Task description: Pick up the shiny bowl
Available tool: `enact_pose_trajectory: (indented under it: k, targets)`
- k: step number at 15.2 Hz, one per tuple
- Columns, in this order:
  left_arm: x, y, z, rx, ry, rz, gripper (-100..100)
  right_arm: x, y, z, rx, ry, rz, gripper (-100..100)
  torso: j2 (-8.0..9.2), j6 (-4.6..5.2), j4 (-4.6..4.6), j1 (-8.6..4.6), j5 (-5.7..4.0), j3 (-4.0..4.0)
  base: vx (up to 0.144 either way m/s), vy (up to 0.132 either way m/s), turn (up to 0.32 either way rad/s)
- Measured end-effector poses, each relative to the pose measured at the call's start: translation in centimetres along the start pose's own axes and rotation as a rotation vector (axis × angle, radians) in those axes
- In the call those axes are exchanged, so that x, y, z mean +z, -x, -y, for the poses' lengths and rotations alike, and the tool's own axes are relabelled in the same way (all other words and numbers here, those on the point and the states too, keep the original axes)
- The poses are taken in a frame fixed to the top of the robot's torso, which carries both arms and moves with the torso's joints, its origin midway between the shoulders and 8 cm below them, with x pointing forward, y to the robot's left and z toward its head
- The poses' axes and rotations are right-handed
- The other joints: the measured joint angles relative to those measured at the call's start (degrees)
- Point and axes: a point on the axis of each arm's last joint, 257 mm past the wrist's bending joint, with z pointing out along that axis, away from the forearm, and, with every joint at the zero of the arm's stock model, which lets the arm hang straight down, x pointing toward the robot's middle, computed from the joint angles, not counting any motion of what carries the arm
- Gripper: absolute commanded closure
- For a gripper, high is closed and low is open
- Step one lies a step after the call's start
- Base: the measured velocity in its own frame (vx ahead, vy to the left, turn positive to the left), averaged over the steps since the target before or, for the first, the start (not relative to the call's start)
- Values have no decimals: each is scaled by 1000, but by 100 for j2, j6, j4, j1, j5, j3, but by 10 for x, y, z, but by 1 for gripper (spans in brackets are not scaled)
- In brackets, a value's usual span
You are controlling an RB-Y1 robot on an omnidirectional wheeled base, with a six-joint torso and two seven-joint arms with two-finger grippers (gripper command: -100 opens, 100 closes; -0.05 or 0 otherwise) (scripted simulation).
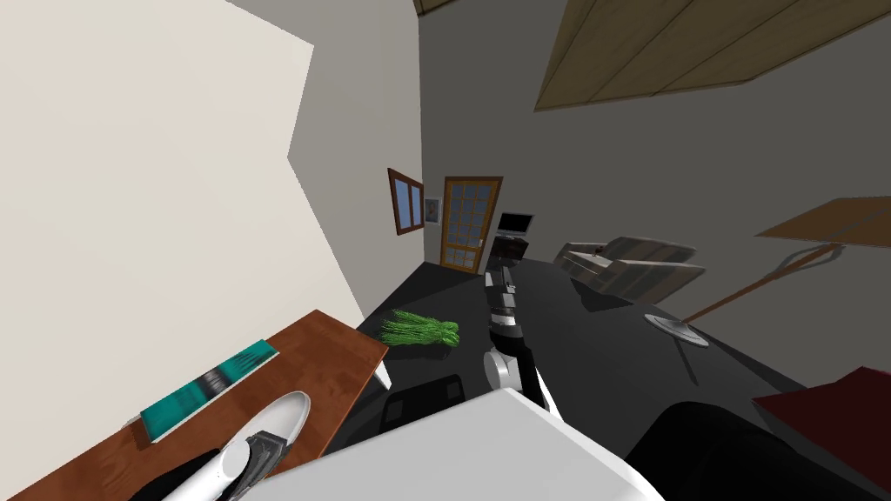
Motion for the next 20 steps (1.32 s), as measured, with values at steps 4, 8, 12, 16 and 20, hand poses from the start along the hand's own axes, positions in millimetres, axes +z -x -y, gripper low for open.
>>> enact_pose_trajectory:
  k: [4,8,12,16,20]
  targets:
    - [6,20,-23,-66,84,47,-100,0,0,0,0,0,0,0,-3,0,-1,4,1,-2,46,23,-57]
    - [6,36,-42,-125,161,87,-100,0,0,0,0,0,0,0,-2,0,0,5,1,-1,36,23,-36]
    - [13,35,-52,-129,167,89,-100,0,0,0,0,0,0,0,9,0,2,10,2,5,11,40,2]
    - [21,33,-66,-128,166,87,-100,0,0,0,0,0,0,0,12,-1,2,13,3,7,6,41,1]
    - [21,34,-67,-133,165,87,100,0,0,0,0,0,0,0,16,7,6,4,1,10,0,5,18]
